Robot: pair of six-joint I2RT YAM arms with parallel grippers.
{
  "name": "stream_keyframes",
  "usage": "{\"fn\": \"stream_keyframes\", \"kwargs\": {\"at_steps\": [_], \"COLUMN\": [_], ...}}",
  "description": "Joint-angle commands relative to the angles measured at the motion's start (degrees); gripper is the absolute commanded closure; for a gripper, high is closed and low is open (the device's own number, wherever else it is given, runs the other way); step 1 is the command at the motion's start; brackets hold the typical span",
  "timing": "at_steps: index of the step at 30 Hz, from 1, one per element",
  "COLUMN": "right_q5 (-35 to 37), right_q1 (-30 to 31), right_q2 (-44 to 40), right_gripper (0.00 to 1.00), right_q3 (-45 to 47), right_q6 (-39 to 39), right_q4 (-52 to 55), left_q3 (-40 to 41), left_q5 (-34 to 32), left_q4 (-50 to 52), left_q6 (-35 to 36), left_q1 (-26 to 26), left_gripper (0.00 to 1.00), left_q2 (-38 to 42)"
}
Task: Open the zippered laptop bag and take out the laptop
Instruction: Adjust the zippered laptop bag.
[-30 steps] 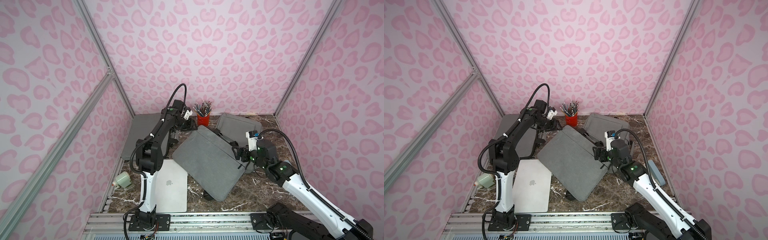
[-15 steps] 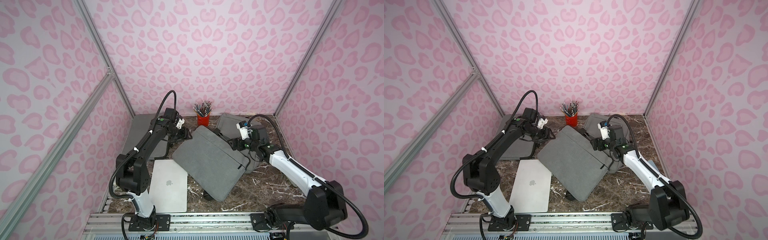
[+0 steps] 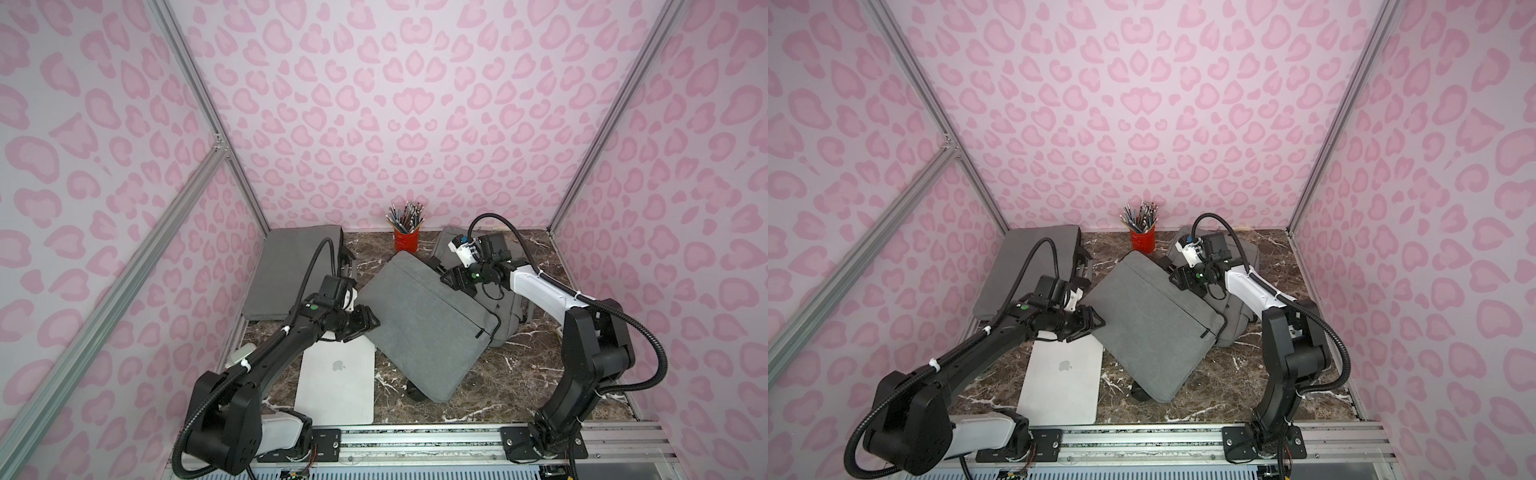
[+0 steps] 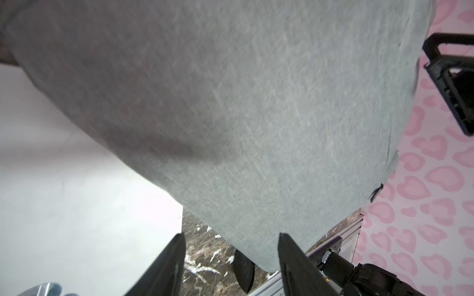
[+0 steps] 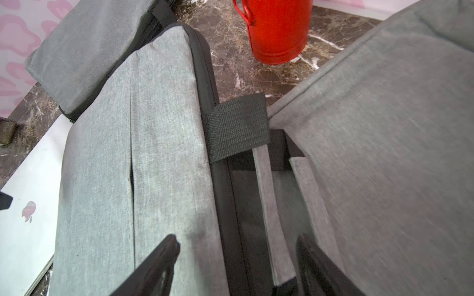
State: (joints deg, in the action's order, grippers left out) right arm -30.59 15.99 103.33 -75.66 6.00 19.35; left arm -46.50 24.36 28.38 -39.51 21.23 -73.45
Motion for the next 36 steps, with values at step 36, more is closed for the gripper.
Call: {"fn": "stream_keyframes", "kwargs": {"at_steps": [36], "right_q5": [-16.0], "right_q1": [1.0], "right_q2": [10.31], "right_gripper": [0.65], "right_q3": [-5.37], "right_q6": [10.38], "right_q4": [11.01], "left_q3": [12.15], "left_q5": [-3.92], "left_q4": [-26.08], "left_q6": [-13.67], "left_q1": [11.19], "left_gripper": [0.62], "left_q2": [-5.53]}}
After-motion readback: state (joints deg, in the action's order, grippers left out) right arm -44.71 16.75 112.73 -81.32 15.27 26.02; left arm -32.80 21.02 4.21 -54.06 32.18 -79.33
